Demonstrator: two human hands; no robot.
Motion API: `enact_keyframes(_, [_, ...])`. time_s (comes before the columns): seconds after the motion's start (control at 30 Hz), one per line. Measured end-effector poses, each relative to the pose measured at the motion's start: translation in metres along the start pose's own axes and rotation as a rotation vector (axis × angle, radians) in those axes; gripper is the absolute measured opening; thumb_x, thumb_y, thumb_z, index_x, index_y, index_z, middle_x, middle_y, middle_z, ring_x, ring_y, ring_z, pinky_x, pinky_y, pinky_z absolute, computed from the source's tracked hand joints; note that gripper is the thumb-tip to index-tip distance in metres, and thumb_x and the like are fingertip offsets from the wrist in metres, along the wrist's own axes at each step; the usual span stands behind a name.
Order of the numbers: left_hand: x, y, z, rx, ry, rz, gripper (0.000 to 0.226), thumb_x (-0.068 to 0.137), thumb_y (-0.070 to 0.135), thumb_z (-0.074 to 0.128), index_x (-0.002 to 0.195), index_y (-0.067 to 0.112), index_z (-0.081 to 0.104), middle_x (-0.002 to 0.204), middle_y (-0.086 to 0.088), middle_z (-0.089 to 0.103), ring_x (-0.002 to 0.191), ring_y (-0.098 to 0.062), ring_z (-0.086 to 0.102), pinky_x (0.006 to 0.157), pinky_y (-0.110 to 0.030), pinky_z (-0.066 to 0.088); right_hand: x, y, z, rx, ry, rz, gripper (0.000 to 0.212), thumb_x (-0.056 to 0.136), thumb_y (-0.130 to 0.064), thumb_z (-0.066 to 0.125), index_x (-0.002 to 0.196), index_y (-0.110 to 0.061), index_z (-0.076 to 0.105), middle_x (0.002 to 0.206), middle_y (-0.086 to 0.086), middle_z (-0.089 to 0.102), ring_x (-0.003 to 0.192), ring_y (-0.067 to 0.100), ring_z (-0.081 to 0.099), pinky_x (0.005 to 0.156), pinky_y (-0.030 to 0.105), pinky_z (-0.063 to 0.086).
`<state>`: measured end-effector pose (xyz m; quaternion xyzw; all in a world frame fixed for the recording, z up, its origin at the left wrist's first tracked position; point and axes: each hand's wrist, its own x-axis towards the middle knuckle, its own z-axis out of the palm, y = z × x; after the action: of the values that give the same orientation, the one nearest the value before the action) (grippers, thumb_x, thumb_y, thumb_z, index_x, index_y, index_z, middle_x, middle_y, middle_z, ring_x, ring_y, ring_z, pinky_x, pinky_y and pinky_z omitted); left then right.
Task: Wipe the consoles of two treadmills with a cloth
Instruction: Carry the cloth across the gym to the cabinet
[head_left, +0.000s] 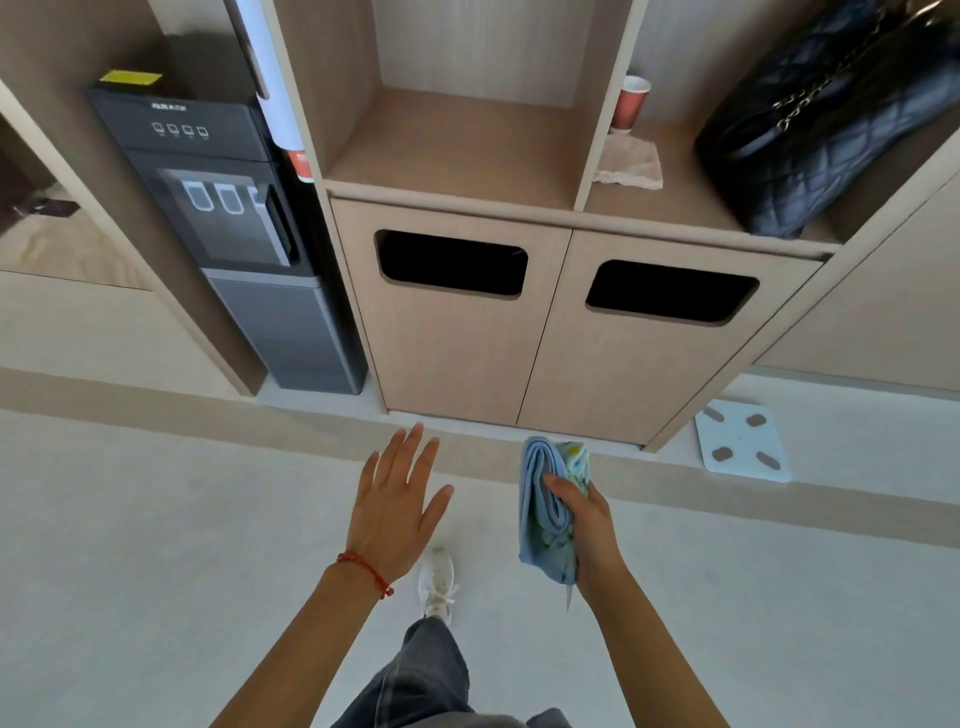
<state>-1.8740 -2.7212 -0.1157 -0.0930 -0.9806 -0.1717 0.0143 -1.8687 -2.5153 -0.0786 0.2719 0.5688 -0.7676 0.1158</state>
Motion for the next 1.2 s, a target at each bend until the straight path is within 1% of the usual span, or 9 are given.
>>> enact_keyframes(0.1, [0.064,-0.019,-0.006,-0.008,-0.006,0.026,0.061,0.099,0.05,0.014,0.133,0.009,0.043,0.137,-0.018,0.047,0.125,-0.036,0.045,0.095,-0.056,0.037,0.048,-0.031,0.026,0.01,0.018,-0.016,0.007,0.088,-0.01,0.056,0.091,-0.013,0.062,0.084,0.011,0.065,0.075,0.026,0.062,0.071,0.035,0.052])
enact_keyframes(0.17, [0.103,-0.032,-0.012,-0.002,0.0,0.049,0.063,0.1,0.05,0.014,0.133,0.007,0.047,0.138,-0.017,0.047,0.126,-0.036,0.044,0.095,-0.056,0.039,0.077,-0.053,0.044,0.026,0.028,-0.021,0.007,0.088,-0.01,0.056,0.09,-0.013,0.063,0.083,0.011,0.065,0.075,0.026,0.062,0.072,0.036,0.052])
enact_keyframes(0.4, [0.226,-0.065,-0.036,0.019,0.058,0.111,0.062,0.1,0.048,0.016,0.133,0.006,0.046,0.14,-0.017,0.044,0.129,-0.034,0.04,0.098,-0.054,0.037,0.162,-0.121,0.091,0.048,0.013,-0.08,0.007,0.085,-0.013,0.061,0.091,-0.012,0.063,0.079,0.009,0.067,0.064,0.019,0.066,0.058,0.028,0.057])
enact_keyframes(0.5, [0.274,-0.071,-0.037,0.029,0.063,0.123,0.062,0.1,0.048,0.015,0.134,0.006,0.045,0.14,-0.017,0.044,0.129,-0.033,0.038,0.098,-0.053,0.036,0.198,-0.149,0.106,0.047,0.002,-0.096,0.021,0.072,-0.022,0.067,0.09,-0.013,0.064,0.077,0.008,0.068,0.063,0.017,0.067,0.058,0.028,0.056])
enact_keyframes(0.63, [0.341,-0.078,-0.037,0.023,0.093,0.132,0.06,0.099,0.049,0.016,0.137,0.008,0.04,0.144,-0.016,0.039,0.134,-0.029,0.028,0.101,-0.052,0.036,0.252,-0.186,0.127,0.047,-0.015,-0.125,0.01,0.08,-0.016,0.065,0.09,-0.014,0.065,0.077,0.006,0.069,0.066,0.018,0.067,0.062,0.03,0.056])
enact_keyframes(0.77, [0.405,-0.084,-0.042,0.014,0.135,0.107,0.06,0.099,0.049,0.016,0.134,0.008,0.042,0.142,-0.017,0.041,0.132,-0.03,0.03,0.099,-0.053,0.036,0.301,-0.231,0.149,0.024,-0.078,-0.169,0.009,0.086,-0.013,0.058,0.091,-0.016,0.064,0.076,0.001,0.069,0.066,0.014,0.066,0.063,0.026,0.055])
enact_keyframes(0.87, [0.443,-0.086,-0.052,0.021,0.158,0.09,0.061,0.099,0.049,0.016,0.135,0.008,0.043,0.142,-0.017,0.041,0.131,-0.03,0.031,0.098,-0.052,0.037,0.331,-0.262,0.164,-0.004,-0.109,-0.195,0.009,0.087,-0.012,0.058,0.091,-0.018,0.064,0.077,-0.001,0.069,0.067,0.012,0.066,0.061,0.023,0.054])
enact_keyframes(1.07, [0.499,-0.094,-0.066,0.033,0.173,0.043,0.064,0.098,0.051,0.014,0.137,0.007,0.041,0.143,-0.016,0.04,0.131,-0.032,0.035,0.098,-0.053,0.035,0.38,-0.308,0.185,-0.04,-0.114,-0.224,0.009,0.086,-0.01,0.059,0.09,-0.017,0.064,0.084,0.003,0.067,0.075,0.017,0.064,0.067,0.025,0.053])
enact_keyframes(1.2, [0.525,-0.1,-0.067,0.058,0.149,0.048,0.065,0.098,0.051,0.014,0.134,0.006,0.045,0.141,-0.016,0.043,0.13,-0.031,0.037,0.097,-0.051,0.037,0.402,-0.322,0.193,-0.088,-0.093,-0.276,0.011,0.085,-0.009,0.061,0.086,-0.019,0.065,0.08,0.0,0.067,0.072,0.012,0.065,0.066,0.022,0.054])
